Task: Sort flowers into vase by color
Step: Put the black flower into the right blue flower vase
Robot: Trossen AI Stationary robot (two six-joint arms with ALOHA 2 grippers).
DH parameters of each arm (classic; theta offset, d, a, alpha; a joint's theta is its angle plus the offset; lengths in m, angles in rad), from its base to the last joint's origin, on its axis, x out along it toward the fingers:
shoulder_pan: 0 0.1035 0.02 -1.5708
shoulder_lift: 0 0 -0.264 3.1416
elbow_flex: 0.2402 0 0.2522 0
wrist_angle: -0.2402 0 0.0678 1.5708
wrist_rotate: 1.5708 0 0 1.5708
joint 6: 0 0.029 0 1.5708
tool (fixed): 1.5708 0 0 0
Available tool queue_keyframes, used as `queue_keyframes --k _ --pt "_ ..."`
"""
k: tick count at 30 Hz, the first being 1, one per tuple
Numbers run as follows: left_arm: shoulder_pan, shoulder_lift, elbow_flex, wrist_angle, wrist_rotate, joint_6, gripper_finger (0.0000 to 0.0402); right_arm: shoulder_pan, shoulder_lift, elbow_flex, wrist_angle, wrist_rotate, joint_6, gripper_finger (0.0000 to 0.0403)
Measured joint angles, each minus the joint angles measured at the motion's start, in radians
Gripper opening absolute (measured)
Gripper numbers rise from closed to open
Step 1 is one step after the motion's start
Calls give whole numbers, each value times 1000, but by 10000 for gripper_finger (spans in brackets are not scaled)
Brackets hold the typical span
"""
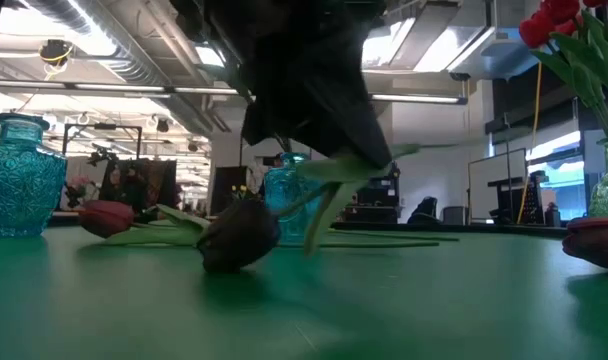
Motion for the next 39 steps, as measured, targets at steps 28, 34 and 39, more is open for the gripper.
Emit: queue_keyframes --k 28,34,39 --pt "-289 -342 0 -663 -294 -410 163 190 256 -132 355 -85 -37 266" --pt "-304 -342 0 -681 -302 -452 163 209 381 -132 512 -1 -25 248" --pt "-300 -342 0 -680 -290 -470 163 162 488 -132 673 -1 -28 227"
